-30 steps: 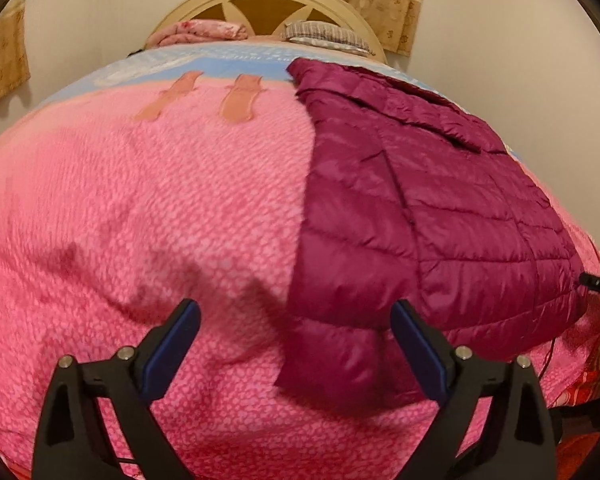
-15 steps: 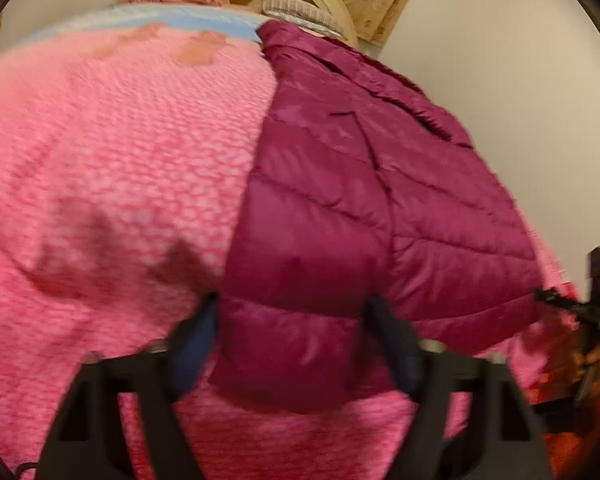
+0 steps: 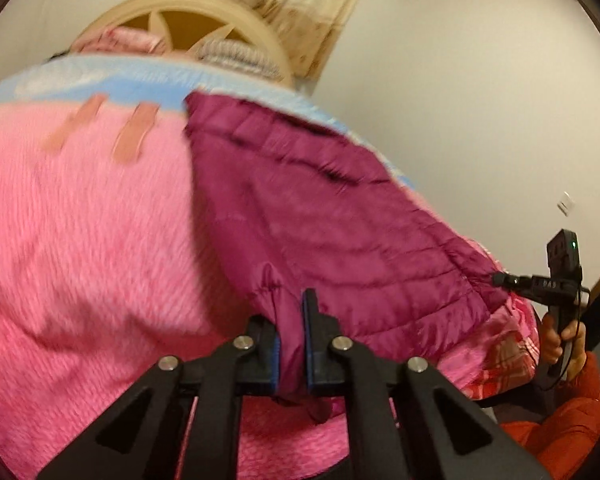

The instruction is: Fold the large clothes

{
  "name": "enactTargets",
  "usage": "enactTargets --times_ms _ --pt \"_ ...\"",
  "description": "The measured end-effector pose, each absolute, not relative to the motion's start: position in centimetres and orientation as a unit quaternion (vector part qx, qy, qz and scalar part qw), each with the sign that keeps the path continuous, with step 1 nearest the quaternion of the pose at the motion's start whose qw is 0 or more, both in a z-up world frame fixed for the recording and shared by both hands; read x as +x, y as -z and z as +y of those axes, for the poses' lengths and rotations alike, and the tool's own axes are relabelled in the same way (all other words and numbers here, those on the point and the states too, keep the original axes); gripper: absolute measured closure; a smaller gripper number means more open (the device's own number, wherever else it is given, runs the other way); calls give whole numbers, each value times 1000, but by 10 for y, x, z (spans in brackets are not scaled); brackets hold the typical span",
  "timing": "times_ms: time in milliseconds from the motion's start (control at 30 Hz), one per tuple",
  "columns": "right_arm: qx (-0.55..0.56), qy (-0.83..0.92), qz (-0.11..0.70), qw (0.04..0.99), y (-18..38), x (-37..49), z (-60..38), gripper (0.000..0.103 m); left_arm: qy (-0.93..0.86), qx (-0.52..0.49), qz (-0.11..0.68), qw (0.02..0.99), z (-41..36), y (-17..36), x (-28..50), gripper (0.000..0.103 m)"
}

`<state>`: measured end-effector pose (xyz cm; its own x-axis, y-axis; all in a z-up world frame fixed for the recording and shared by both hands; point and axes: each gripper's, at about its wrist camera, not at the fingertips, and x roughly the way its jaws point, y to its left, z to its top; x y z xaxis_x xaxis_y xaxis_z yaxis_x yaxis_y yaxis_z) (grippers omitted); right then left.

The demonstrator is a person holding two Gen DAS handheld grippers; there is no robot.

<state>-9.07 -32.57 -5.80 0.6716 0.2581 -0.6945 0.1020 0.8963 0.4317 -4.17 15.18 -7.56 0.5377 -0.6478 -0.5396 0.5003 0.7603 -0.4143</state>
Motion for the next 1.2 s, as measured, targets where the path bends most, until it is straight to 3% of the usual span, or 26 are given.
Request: enactTargets --times_ms 133,333,400,433,467,500,533,667,800,900,1000,1067,1200 --pt "231 -58 384 892 41 -104 -323 103 348 -100 329 872 147 58 -46 94" --pt "155 3 369 916 40 -121 -311 102 318 -59 348 880 138 70 -39 94" --pt "189 12 358 914 42 -121 -325 102 299 -59 366 879 139 80 -33 85" --pt "203 14 367 908 45 -119 -333 102 292 -59 375 878 141 85 -32 73" --pt "222 15 382 897 50 -115 -341 102 282 -58 386 876 142 90 -28 53" --pt "243 12 393 887 55 -111 -349 101 272 -57 389 878 144 94 -26 45" --pt "258 7 398 880 59 -109 -354 101 263 -57 386 882 148 95 -27 29" --pt "305 -13 429 850 80 -90 -368 101 241 -76 377 891 166 102 -25 8" --pt "323 -27 427 844 88 -83 -367 101 226 -100 404 881 177 121 -15 7" --pt "318 -35 374 871 76 -88 -365 101 230 -133 422 867 180 134 -8 7" --pt "189 14 314 930 56 -97 -346 101 237 -150 432 857 179 139 -3 7" --pt "143 19 354 924 60 -87 -338 101 239 -149 429 859 177 139 -4 7" --pt "203 2 437 876 85 -68 -350 101 256 -143 421 858 173 135 -8 7"
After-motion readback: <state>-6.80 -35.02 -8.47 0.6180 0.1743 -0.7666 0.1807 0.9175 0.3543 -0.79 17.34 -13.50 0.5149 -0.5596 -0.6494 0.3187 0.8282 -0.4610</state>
